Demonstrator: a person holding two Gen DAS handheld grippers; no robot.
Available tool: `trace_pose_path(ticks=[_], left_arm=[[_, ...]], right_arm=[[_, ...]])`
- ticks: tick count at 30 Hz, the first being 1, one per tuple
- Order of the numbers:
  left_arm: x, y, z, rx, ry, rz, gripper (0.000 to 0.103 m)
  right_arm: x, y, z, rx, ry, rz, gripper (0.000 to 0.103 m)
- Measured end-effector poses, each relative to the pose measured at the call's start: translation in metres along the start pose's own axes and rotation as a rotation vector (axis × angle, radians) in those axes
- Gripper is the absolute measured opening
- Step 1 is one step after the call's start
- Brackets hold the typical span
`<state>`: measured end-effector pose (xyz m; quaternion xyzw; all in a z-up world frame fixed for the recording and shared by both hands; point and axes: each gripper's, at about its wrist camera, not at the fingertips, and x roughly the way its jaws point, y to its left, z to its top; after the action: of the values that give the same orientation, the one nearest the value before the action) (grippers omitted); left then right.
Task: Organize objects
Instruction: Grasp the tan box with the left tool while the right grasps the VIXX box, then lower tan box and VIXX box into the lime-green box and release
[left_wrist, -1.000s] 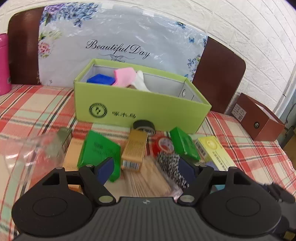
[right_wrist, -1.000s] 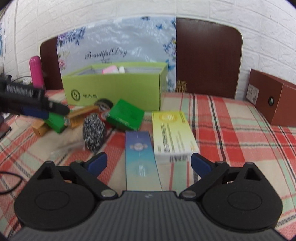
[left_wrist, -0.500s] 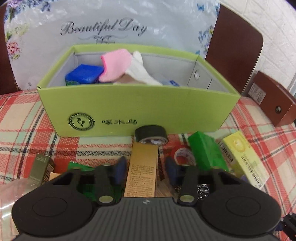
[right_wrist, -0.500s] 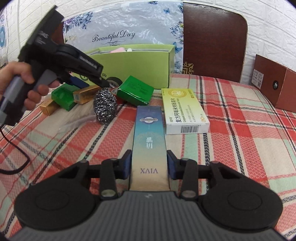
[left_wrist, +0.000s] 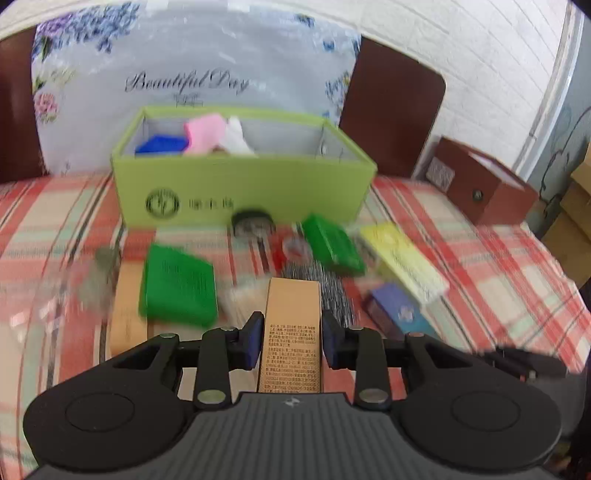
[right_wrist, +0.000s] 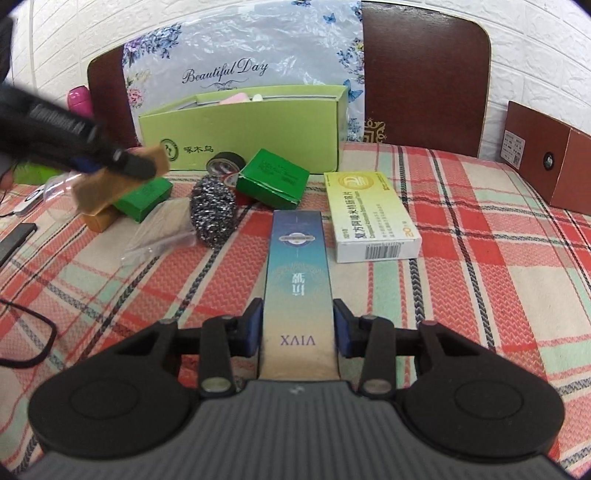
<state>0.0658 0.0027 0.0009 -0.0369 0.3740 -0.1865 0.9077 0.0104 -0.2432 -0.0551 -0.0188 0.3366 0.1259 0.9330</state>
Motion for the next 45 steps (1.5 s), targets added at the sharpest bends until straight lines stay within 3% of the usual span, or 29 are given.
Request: trace_pose_path(ticks=[6,14,17,18,22,23,24,27,36,45], left_arm=[[0.003,-0.008,-0.042,-0.082,0.065,0.017,0.035],[0.006,-0.02,-0.051,0.001,0.082,0.061,0.037],[0.005,-0.02,-0.055,0.012,0.082,0.064,0.05],[0.004,-0.019,-0.056,0.011,0.08,0.06,0.05],[0.006,-0.019,-0.055,0.011,0.078,0.057,0.046],[0.006,-0.019,-0.055,0.013,0.075,0.057,0.035],[0.006,-0.019,-0.055,0.013,0.075,0.055,0.035],[0.003,-0.017,-0.052,-0.005,0.063,0.038,0.034],[-0.019,-0.019,-0.011,-0.007,-0.073,-0.027,0.034],[-0.022,-0.017,0.064,-0.037,-0.24,-0.039,0.034]], right_arm=[[-0.007,0.011,-0.002,-0.03,0.006,0.029,0.039],[-0.003,0.01,0.006,-0.053,0.024,0.017,0.045],[-0.001,0.011,0.007,-0.063,0.03,0.021,0.045],[-0.001,0.011,0.007,-0.063,0.032,0.025,0.045],[0.002,0.01,0.006,-0.046,0.045,0.024,0.045],[0.003,0.01,0.005,-0.044,0.046,0.025,0.044],[0.003,0.011,0.005,-0.045,0.045,0.029,0.039],[0.003,0.012,0.005,-0.042,0.033,0.032,0.038],[-0.019,0.001,0.031,0.021,-0.076,0.092,0.038],[-0.007,-0.008,0.103,-0.023,-0.212,0.09,0.038]])
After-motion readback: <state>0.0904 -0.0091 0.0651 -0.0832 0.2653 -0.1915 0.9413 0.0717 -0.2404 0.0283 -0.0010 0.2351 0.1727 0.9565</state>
